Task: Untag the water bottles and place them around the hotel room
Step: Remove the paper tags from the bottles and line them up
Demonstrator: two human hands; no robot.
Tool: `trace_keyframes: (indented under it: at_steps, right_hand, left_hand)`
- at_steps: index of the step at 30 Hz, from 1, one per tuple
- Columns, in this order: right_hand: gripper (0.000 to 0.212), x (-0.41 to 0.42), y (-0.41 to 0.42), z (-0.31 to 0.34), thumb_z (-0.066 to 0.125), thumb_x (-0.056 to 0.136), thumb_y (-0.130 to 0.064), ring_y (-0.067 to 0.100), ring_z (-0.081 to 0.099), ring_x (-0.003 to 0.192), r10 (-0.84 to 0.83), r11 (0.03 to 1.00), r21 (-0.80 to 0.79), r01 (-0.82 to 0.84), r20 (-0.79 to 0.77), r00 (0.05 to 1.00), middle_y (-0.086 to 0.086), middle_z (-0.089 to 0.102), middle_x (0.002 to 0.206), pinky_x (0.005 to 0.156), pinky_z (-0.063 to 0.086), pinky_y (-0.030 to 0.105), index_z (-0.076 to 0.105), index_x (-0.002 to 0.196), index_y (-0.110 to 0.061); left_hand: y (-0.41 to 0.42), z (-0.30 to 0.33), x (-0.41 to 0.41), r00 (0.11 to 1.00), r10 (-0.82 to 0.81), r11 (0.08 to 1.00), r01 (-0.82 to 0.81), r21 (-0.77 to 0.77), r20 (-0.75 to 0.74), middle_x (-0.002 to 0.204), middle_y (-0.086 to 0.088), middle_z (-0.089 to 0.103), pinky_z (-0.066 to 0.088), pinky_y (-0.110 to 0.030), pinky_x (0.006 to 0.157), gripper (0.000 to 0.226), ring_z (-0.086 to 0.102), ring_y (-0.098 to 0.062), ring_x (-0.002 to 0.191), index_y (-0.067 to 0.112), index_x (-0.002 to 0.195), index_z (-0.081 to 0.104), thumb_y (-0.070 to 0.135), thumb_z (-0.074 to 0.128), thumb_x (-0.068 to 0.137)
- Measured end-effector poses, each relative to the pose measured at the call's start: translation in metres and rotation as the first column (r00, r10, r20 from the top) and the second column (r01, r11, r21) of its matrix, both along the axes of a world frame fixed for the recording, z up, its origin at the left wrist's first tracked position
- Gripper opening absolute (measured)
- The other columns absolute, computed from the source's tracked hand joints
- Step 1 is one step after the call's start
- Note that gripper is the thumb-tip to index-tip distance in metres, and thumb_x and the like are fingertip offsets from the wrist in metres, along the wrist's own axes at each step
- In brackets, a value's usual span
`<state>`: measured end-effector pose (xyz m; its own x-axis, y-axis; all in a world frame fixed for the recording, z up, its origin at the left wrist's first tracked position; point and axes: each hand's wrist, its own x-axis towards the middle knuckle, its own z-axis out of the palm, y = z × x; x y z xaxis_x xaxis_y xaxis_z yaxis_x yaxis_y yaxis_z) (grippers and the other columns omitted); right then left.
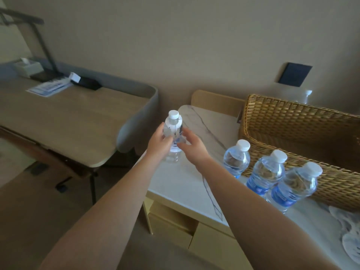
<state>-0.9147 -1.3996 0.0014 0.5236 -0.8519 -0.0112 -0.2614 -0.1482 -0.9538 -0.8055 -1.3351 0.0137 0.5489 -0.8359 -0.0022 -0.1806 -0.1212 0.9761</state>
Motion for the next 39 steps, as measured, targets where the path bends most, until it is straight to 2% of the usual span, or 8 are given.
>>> trace_keyframes:
  at_steps: [6,9,15,20,24,29,33,39]
  right_hand:
    - [0.056,-0.001,-0.011,-0.008,0.065,0.087,-0.022,0.017,0.055,0.117,-0.047,0.996,0.085,0.042,0.054,0.997,-0.001,0.056,0.131,0.098,0.046,0.034,0.044,0.139,-0.027]
    - [0.054,-0.001,-0.011,-0.01,0.071,0.083,-0.033,0.015,0.059,0.102,-0.112,0.978,0.18,0.103,0.044,0.993,-0.001,0.06,0.114,0.08,0.046,0.025,0.048,0.131,-0.026]
    - [0.002,-0.01,-0.007,-0.012,0.062,0.091,-0.013,0.022,0.066,0.085,-0.108,0.926,0.377,0.018,0.219,0.97,0.012,0.069,0.096,0.082,0.056,0.038,0.064,0.091,-0.011]
    - [0.008,-0.009,-0.004,0.005,0.059,0.093,-0.009,0.015,0.066,0.073,-0.079,0.95,0.312,-0.026,0.32,0.944,0.004,0.07,0.084,0.067,0.053,0.027,0.063,0.086,-0.011]
    - [0.007,0.001,-0.007,0.024,0.059,0.093,-0.01,0.015,0.067,0.071,-0.095,0.969,0.246,0.015,0.316,0.944,0.005,0.07,0.084,0.061,0.052,0.024,0.063,0.087,-0.01]
    - [0.007,0.01,-0.015,0.041,0.06,0.092,-0.013,0.019,0.067,0.08,-0.129,0.977,0.202,0.073,0.278,0.952,0.004,0.071,0.086,0.072,0.055,0.031,0.063,0.086,-0.014]
    - [0.01,0.005,-0.017,0.054,0.061,0.092,-0.013,0.015,0.067,0.077,-0.144,0.983,0.152,0.103,0.289,0.946,0.001,0.071,0.084,0.062,0.052,0.023,0.063,0.084,-0.017]
    - [0.008,-0.037,-0.01,0.087,0.063,0.09,-0.013,0.01,0.065,0.07,-0.171,0.983,0.009,0.182,0.389,0.905,0.0,0.071,0.081,0.063,0.051,0.024,0.066,0.085,-0.019]
  left_hand:
    - [0.008,-0.012,-0.003,0.995,0.076,0.995,-0.079,-0.056,-0.057,0.126,0.01,0.055,0.041,-0.011,0.069,0.044,0.057,0.003,0.098,0.033,0.128,0.052,0.022,0.059,0.086]
    - [0.006,-0.012,0.0,0.992,0.097,0.992,-0.103,-0.073,-0.084,0.122,0.007,0.058,0.043,-0.015,0.069,0.038,0.059,-0.003,0.099,0.032,0.12,0.055,0.02,0.059,0.084]
    - [0.003,-0.016,0.003,0.995,0.058,0.997,-0.063,-0.055,-0.077,0.127,0.004,0.054,0.047,-0.015,0.066,0.049,0.059,-0.01,0.106,0.035,0.13,0.05,0.016,0.053,0.085]
    - [0.004,-0.021,0.008,0.996,0.053,0.996,-0.057,-0.063,-0.066,0.128,0.005,0.056,0.047,-0.011,0.065,0.043,0.057,-0.007,0.109,0.032,0.135,0.05,0.018,0.044,0.095]
    - [0.007,-0.016,0.006,0.995,0.056,0.994,-0.063,-0.086,-0.082,0.107,0.02,0.062,0.044,-0.005,0.059,0.03,0.058,0.012,0.094,0.039,0.119,0.058,0.029,0.039,0.098]
    - [0.01,-0.014,0.003,0.999,0.018,0.999,-0.016,-0.051,0.033,0.108,0.012,0.061,0.043,-0.003,0.06,0.03,0.058,0.008,0.093,0.032,0.125,0.054,0.037,0.038,0.1]
    - [0.012,-0.013,-0.004,0.993,0.024,0.998,-0.018,-0.055,0.113,0.12,0.01,0.058,0.039,-0.009,0.07,0.034,0.055,-0.005,0.108,0.028,0.131,0.051,0.035,0.044,0.098]
    - [0.022,-0.003,-0.034,0.974,0.04,0.996,-0.02,-0.091,0.224,0.122,0.015,0.05,0.041,-0.001,0.066,0.04,0.052,0.0,0.105,0.028,0.134,0.045,0.036,0.053,0.095]
